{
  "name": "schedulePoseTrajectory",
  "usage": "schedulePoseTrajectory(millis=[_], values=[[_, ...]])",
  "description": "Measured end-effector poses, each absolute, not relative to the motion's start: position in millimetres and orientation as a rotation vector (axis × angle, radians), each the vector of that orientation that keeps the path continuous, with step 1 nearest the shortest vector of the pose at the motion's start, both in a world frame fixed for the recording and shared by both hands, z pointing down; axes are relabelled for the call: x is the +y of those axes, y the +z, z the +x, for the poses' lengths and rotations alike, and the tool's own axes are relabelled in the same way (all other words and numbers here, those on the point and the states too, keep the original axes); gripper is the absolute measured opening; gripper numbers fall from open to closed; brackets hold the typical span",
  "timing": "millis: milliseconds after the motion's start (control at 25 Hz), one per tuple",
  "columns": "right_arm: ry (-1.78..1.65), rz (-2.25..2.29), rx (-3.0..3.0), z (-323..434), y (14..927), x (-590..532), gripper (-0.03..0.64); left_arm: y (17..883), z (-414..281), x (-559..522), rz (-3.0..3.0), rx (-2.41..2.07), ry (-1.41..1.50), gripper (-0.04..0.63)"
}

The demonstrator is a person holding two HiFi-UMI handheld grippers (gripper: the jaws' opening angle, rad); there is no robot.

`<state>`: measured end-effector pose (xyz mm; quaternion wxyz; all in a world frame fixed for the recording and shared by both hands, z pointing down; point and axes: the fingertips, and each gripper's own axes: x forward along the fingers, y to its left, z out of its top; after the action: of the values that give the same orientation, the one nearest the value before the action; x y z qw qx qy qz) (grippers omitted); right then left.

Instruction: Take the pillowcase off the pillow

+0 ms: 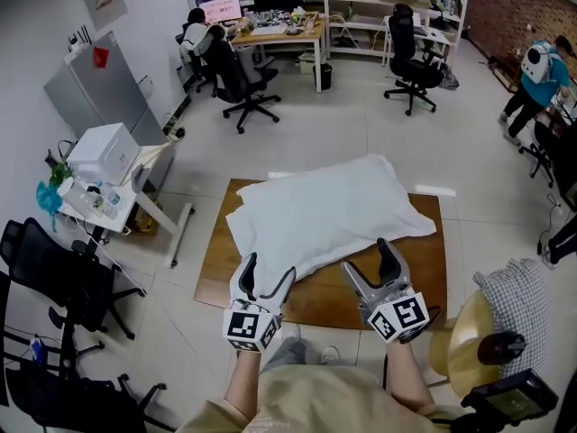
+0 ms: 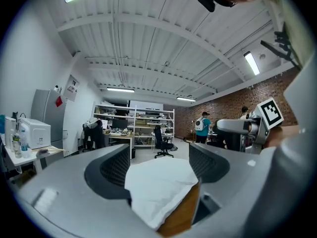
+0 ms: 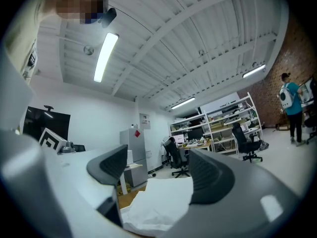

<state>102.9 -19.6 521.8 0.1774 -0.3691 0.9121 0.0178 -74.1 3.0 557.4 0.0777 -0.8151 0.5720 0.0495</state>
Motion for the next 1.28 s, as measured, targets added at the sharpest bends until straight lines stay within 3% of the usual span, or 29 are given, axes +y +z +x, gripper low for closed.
schedulePoseTrajectory(millis=[440,760,1280], values=[[0.089,-1.142,2.568,27,512,-87,0.376,535,-141,-82,-2.509,1.565,0.200,0.374],[0.110,-1.256,2.613,-62,514,-141,0.377,519,-227,-135,-2.537,1.496,0.257,0.374],[0.087,-1.223,2.821,-50,527,-224,0.377,520,-227,-197,-2.547,1.574,0.210,0.374]])
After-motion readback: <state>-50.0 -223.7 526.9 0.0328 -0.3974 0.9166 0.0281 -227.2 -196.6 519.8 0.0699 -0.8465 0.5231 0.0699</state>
